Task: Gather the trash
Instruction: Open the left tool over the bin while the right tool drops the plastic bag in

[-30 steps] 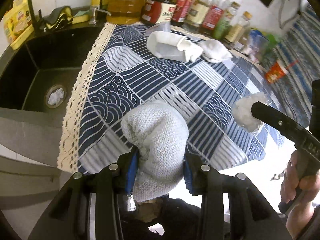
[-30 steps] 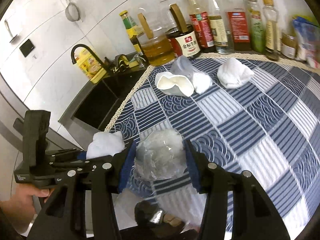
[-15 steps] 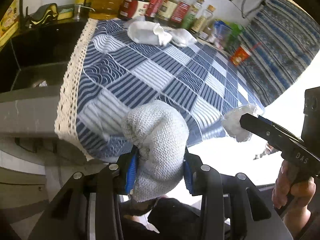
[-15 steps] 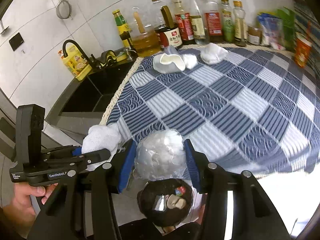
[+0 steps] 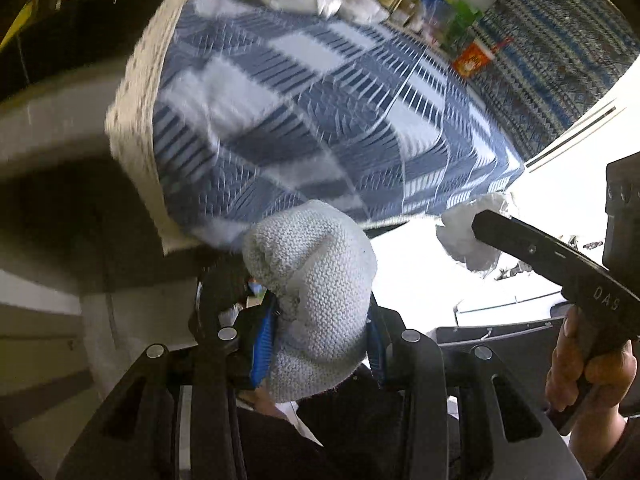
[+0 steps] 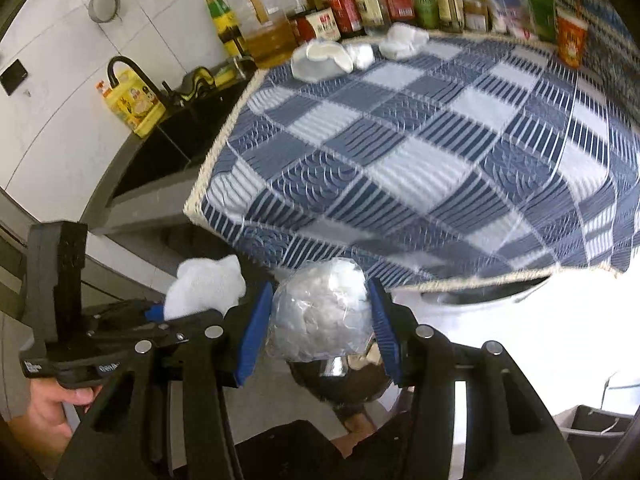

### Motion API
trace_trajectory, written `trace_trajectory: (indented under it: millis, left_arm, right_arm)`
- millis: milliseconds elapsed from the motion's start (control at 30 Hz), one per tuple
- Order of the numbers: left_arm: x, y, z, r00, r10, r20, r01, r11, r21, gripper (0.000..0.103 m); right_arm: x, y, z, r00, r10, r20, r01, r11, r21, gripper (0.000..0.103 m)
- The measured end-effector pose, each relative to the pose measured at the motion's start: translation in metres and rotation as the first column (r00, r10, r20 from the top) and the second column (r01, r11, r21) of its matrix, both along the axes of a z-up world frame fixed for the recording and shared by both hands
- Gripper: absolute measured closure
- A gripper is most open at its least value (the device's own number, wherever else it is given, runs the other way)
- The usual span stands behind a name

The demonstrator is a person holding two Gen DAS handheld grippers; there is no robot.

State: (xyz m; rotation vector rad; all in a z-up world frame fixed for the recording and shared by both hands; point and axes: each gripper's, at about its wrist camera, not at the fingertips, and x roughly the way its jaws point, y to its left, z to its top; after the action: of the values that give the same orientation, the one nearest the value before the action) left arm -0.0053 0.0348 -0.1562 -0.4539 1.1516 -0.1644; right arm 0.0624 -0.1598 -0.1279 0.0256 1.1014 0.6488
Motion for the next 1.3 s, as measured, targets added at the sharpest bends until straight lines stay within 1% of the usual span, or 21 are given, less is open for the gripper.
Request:
trace_trajectory:
  millis: [100, 200, 300, 400, 500, 567, 667, 767, 833, 900, 933, 1000, 1133, 1200, 1300]
  left_arm:
    - [-0.008, 0.0, -0.019, 0.999, 0.007, -0.042, -0.008, 1.0, -0.011, 0.066]
    - [-0.013, 0.002, -0.038, 0.996, 0.023, -0.084, -0.025, 0.999, -0.021, 0.066]
    - [-0.018, 0.001, -0.058, 0.991, 0.023, -0.129, -0.027, 0.999, -0.03, 0.066]
    - [-0.02, -0.002, -0.075, 0.986, 0.021, -0.163, -0.026, 0.999, -0.033, 0.066]
    - [-0.022, -0.005, -0.091, 0.982, 0.019, -0.186, -0.025, 0.999, -0.027, 0.066]
    - [-0.021, -0.005, -0.106, 0.976, 0.018, -0.217, -0.025, 0.999, -0.029, 0.066]
    - [-0.017, -0.003, -0.121, 0.967, 0.021, -0.253, -0.03, 0.999, -0.032, 0.066]
    - [-0.01, -0.001, -0.134, 0.962, 0.019, -0.272, -0.028, 0.999, -0.027, 0.066]
    - [-0.005, 0.0, -0.144, 0.959, 0.022, -0.284, -0.03, 0.999, -0.024, 0.066]
    - [0.001, -0.001, -0.161, 0.952, 0.015, -0.304, -0.021, 1.0, -0.019, 0.066]
    - [0.004, -0.001, -0.173, 0.946, 0.013, -0.325, -0.02, 1.0, -0.019, 0.066]
    - [0.009, -0.001, -0.188, 0.942, 0.014, -0.335, -0.023, 0.999, -0.023, 0.066]
    - [0.016, 0.001, -0.221, 0.922, 0.034, -0.386, -0.052, 0.998, -0.038, 0.066]
    - [0.02, 0.0, -0.233, 0.916, 0.035, -0.399, -0.055, 0.998, -0.039, 0.066]
    - [0.026, -0.001, -0.25, 0.904, 0.043, -0.425, -0.066, 0.997, -0.039, 0.066]
  right_arm:
    - [-0.001, 0.002, -0.018, 0.999, 0.002, -0.034, -0.002, 1.0, -0.015, 0.054]
    - [-0.002, 0.003, -0.038, 0.996, -0.004, -0.088, 0.002, 1.0, -0.022, 0.054]
    - [-0.004, 0.004, -0.051, 0.994, -0.005, -0.111, 0.0, 0.999, -0.043, 0.054]
    - [-0.002, 0.004, -0.068, 0.988, -0.005, -0.155, -0.002, 0.999, -0.048, 0.054]
    - [0.0, 0.007, -0.085, 0.985, 0.002, -0.174, -0.012, 0.998, -0.057, 0.054]
    - [0.006, 0.008, -0.101, 0.978, -0.001, -0.207, -0.011, 0.998, -0.055, 0.054]
    - [0.017, 0.007, -0.128, 0.954, -0.026, -0.3, 0.015, 0.999, -0.039, 0.054]
    - [0.025, 0.011, -0.146, 0.947, -0.037, -0.32, 0.02, 0.998, -0.054, 0.054]
    - [0.032, 0.013, -0.164, 0.932, -0.047, -0.36, 0.029, 0.998, -0.055, 0.054]
    - [0.038, 0.014, -0.183, 0.914, -0.059, -0.401, 0.041, 0.998, -0.053, 0.054]
    - [0.04, 0.015, -0.193, 0.909, -0.063, -0.412, 0.04, 0.997, -0.063, 0.054]
    - [0.043, 0.016, -0.208, 0.902, -0.067, -0.426, 0.039, 0.997, -0.073, 0.054]
    - [0.052, 0.02, -0.239, 0.88, -0.082, -0.468, 0.053, 0.996, -0.076, 0.053]
    - [0.057, 0.02, -0.253, 0.871, -0.095, -0.481, 0.067, 0.995, -0.075, 0.053]
    - [0.066, 0.018, -0.272, 0.846, -0.117, -0.52, 0.103, 0.993, -0.056, 0.053]
